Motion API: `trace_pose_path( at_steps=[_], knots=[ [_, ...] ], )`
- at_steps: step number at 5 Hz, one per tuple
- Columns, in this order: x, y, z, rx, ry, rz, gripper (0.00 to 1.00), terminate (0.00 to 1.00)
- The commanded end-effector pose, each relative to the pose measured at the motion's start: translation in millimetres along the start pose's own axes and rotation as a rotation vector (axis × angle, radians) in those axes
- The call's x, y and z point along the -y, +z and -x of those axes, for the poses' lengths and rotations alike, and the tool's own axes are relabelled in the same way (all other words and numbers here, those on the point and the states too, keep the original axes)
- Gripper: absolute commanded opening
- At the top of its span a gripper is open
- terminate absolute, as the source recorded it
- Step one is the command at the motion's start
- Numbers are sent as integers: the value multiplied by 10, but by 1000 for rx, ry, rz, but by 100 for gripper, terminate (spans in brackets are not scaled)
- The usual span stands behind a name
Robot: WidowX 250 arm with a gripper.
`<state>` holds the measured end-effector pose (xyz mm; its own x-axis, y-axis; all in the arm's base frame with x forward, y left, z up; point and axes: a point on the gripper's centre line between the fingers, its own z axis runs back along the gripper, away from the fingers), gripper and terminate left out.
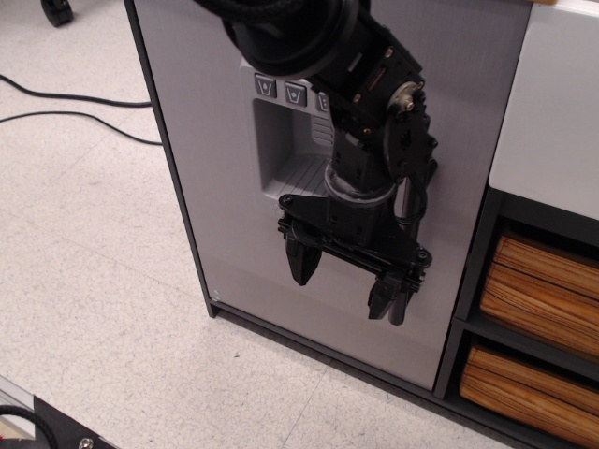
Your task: Open fridge
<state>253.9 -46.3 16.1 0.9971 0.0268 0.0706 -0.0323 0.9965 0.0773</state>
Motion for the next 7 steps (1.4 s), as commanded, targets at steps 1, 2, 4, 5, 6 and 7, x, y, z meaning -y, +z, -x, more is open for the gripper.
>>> trace_pose_path(
  at_steps=[1,2,4,5,6,7],
  knots=[
    [0,0,0,0,0,0,100,0],
    [62,59,-188,39,24,-10,100,0],
    [147,310,-584,141,31,-25,100,0],
    [204,388,-722,190,31,-12,100,0],
    [242,425,-827,237,20,-3,100,0],
    [276,412,-927,260,17,-12,100,0]
  ],
)
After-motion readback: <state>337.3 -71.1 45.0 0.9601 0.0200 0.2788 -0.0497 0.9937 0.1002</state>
